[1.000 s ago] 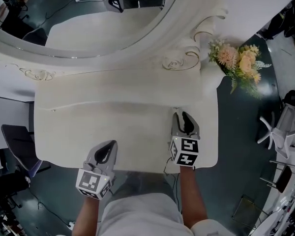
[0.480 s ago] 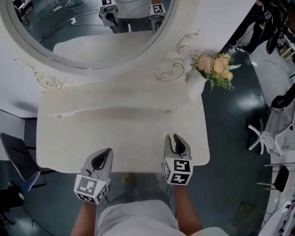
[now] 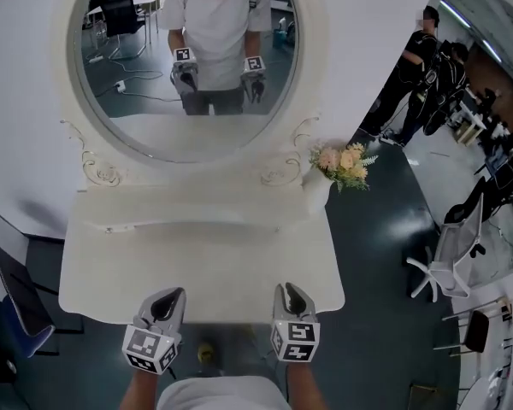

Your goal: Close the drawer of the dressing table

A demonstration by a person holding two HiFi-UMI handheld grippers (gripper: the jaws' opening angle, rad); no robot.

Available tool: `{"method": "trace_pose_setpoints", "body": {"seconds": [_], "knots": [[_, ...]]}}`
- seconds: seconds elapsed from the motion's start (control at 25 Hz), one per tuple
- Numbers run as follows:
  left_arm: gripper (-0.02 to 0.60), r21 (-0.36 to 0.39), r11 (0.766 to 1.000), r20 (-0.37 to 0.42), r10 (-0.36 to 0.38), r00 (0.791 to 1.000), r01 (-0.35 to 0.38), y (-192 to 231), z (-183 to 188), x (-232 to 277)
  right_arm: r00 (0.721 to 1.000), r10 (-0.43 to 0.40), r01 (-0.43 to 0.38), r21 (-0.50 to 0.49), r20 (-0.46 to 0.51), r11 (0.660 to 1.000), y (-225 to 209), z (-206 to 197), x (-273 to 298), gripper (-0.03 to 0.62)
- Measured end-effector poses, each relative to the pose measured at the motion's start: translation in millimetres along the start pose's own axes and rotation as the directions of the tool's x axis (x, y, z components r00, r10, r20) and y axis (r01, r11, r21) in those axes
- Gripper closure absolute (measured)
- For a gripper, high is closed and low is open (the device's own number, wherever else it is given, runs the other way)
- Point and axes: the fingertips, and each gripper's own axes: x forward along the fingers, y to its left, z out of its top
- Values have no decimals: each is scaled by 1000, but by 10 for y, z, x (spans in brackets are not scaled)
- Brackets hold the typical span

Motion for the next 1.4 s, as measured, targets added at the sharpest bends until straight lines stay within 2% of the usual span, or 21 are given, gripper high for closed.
{"method": "trace_pose_setpoints", "body": {"seconds": [0.56, 0.8, 1.2, 1.4], "knots": [[583, 4, 1000, 84, 22, 996, -23, 229, 174, -685, 996, 7, -6, -13, 85, 1000, 447, 125, -569, 591], [583, 21, 1000, 108, 18, 994, -20, 248, 286, -876, 994, 36, -36, 1, 101, 999, 572, 178, -753, 591], [583, 27, 1000, 150, 9, 989, -13, 261, 442, -1051, 989, 41, -37, -30, 143, 999, 598, 444, -966, 591], [583, 28, 999, 157, 41, 987, -46, 335, 504, -1130, 988, 19, -15, -28, 152, 999, 562, 504, -1030, 591]]}}
